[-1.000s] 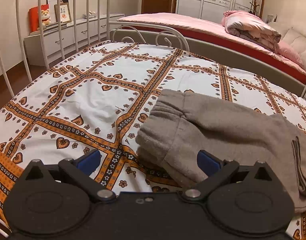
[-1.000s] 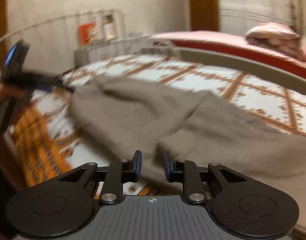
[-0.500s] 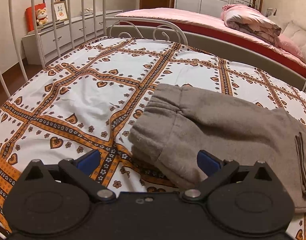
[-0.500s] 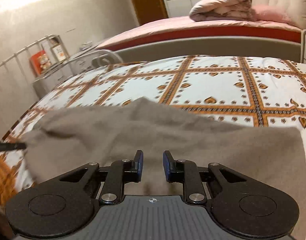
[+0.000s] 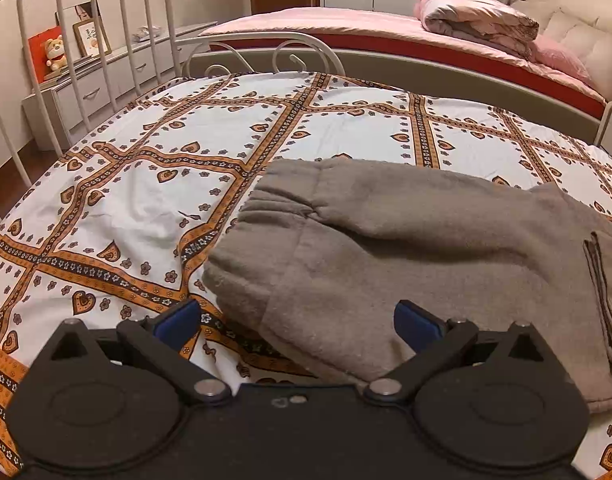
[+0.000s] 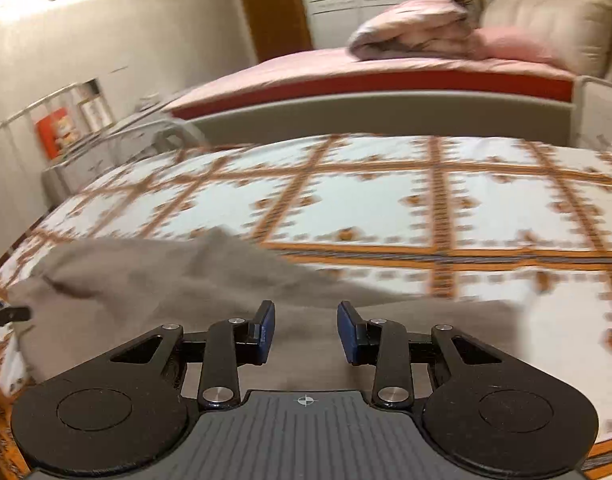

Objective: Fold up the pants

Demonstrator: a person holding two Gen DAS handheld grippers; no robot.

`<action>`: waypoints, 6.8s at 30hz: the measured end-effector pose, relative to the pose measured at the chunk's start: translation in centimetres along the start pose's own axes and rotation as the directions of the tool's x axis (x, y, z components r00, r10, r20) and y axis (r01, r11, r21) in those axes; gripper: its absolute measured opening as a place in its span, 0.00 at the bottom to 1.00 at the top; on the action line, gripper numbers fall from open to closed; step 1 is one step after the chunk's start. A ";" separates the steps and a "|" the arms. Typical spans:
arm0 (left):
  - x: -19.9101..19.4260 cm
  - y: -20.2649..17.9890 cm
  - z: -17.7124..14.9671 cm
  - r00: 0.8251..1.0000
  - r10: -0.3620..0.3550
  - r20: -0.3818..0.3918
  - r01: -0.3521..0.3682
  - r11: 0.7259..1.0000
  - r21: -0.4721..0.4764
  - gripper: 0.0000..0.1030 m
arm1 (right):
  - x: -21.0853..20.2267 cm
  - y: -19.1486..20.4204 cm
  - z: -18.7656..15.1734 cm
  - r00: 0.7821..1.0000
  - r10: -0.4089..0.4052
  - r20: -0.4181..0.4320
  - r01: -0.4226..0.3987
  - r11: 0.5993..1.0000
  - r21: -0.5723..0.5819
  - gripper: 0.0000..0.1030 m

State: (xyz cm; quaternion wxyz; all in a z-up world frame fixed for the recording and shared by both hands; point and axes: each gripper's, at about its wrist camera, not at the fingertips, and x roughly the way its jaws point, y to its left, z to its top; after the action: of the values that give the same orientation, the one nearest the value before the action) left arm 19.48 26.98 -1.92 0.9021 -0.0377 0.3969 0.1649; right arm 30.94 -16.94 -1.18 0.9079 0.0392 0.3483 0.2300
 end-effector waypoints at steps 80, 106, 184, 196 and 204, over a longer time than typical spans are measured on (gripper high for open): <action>1.8 6.3 3.4 0.751 -0.563 0.346 0.654 0.708 -0.267 0.23 | -7.2 -8.4 -3.5 0.993 -0.075 -0.090 0.083 0.992 0.099 0.49; -5.1 -25.3 6.1 0.589 -0.785 0.189 0.786 0.612 0.093 0.22 | -12.1 -15.8 -3.7 0.996 -0.064 -0.065 0.079 0.963 0.256 0.49; -1.5 -14.1 2.1 0.898 -0.438 -0.031 0.435 0.878 0.198 0.89 | -6.2 -11.2 -4.7 0.976 0.151 -0.155 -0.084 0.924 0.372 0.61; 1.4 -14.6 1.9 0.763 -0.641 -0.085 0.642 0.766 -0.013 0.87 | -7.7 -14.0 -4.7 0.959 0.275 -0.068 -0.201 0.831 0.518 0.62; 5.1 -17.3 1.3 0.648 -0.736 -0.196 0.730 0.673 -0.116 0.74 | -5.7 -16.5 -5.7 0.938 0.340 -0.066 -0.227 0.747 0.625 0.74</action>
State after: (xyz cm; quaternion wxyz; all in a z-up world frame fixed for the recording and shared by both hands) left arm 29.26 12.31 -5.78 0.8397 -0.2254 0.4455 -0.2138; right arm 29.94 -34.68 -5.77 0.7664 0.3612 0.4720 0.2438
